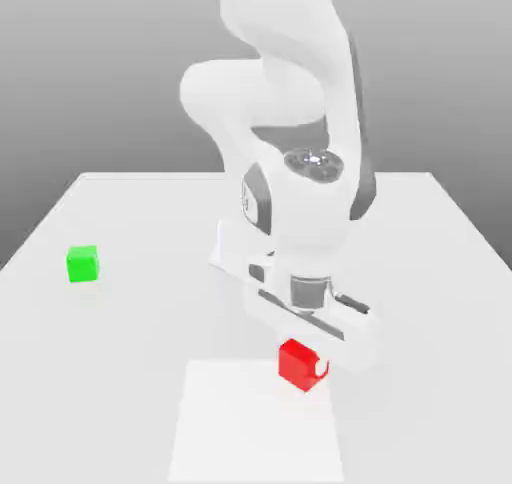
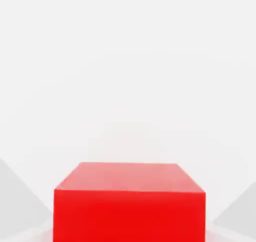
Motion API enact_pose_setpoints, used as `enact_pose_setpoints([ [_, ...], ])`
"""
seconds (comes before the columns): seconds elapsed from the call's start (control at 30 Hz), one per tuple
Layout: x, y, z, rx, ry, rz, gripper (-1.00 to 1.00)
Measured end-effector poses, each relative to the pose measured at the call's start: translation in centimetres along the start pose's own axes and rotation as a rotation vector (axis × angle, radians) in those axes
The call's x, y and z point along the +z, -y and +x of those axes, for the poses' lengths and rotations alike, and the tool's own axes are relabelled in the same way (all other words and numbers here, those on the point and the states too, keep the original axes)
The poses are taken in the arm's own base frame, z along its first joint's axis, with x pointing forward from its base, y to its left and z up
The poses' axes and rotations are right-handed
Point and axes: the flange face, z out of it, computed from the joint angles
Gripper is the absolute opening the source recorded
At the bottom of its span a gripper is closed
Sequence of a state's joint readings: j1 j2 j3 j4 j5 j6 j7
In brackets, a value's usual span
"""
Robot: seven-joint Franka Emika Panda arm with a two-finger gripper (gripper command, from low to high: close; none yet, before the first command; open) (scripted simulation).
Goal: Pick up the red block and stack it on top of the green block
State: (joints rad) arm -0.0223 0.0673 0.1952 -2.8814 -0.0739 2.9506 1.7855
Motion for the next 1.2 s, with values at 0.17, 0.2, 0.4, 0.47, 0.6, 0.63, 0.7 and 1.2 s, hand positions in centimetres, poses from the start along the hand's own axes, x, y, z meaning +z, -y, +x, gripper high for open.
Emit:
enact_pose_setpoints([
  [0.17,-3.4,0.0,2.3,0.048,-0.004,-0.001,-1.0],
  [0.2,-3.7,0.1,4.1,0.086,-0.007,0.0,-1.0],
  [0.4,-5.0,-1.8,16.9,0.371,-0.021,0.001,-1.0],
  [0.47,-5.4,-3.6,20.9,0.469,-0.025,0.001,-1.0],
  [0.6,-6.1,-8.6,28.1,0.665,-0.027,-0.001,-1.0],
  [0.63,-6.2,-10.1,29.7,0.714,-0.027,-0.002,-1.0],
  [0.7,-6.5,-13.5,32.5,0.812,-0.025,-0.003,-1.0],
  [1.2,-3.6,-29.9,38.8,1.232,0.063,0.026,-1.0],
])
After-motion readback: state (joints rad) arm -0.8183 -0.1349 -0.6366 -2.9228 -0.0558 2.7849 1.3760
